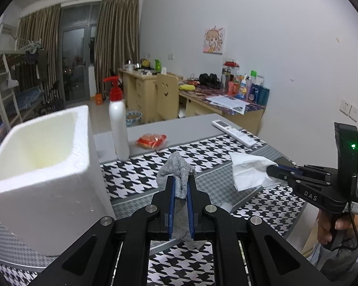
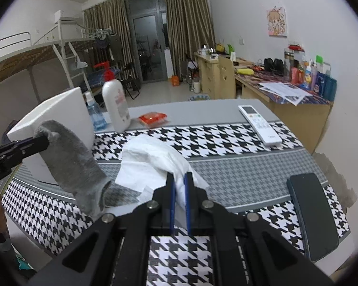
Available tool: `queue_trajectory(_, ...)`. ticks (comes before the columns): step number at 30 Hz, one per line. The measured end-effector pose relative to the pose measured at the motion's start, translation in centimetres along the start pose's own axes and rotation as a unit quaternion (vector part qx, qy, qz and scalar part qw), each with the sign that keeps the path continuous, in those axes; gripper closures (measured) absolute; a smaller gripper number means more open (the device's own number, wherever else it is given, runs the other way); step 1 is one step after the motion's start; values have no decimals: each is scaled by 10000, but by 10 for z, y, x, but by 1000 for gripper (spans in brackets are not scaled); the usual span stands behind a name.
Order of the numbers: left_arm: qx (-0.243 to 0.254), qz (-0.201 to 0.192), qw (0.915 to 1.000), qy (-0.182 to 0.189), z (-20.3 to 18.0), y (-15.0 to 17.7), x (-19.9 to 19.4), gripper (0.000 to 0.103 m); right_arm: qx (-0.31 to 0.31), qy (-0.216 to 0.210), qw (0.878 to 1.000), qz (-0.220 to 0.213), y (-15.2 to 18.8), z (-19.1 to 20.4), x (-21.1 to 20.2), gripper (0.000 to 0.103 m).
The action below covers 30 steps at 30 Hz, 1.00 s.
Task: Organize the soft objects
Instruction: 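Carry the sock over the foam box and open the left tool while the right tool carries the tissue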
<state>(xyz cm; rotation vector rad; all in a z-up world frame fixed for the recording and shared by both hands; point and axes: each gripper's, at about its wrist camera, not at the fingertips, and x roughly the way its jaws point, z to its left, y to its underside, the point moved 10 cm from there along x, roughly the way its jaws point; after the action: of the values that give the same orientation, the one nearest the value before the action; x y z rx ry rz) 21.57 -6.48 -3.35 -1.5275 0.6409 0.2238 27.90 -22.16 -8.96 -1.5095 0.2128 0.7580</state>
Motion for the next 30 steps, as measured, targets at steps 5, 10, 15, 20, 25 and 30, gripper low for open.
queue_trajectory(5,20,-134,9998,-112,4,-5,-7,93,2,-167,9996,-218,-10,12,-9,94)
queue_trajectory(10,-9,-206,9996,-199,10,-13,-12,93,-81,-255,9992,-289,-19,22,-11,93)
queue_trajectory(15,19,-313,9991,-275,13,-21,-18,93,-44,-373,9985,-407,-29,28,-14,93)
queue_trajectory(20,23,-352,9988,-340,17,-29,-23,93,-19,-428,9979,-483,-37,32,-18,93)
queue_trajectory(25,43,-458,9981,-416,18,-38,-30,93,-102,-445,9976,-524,-44,42,-20,93)
queue_trajectory(30,140,-601,9969,-483,18,-49,-37,93,-215,-432,9966,-672,-56,51,-28,93)
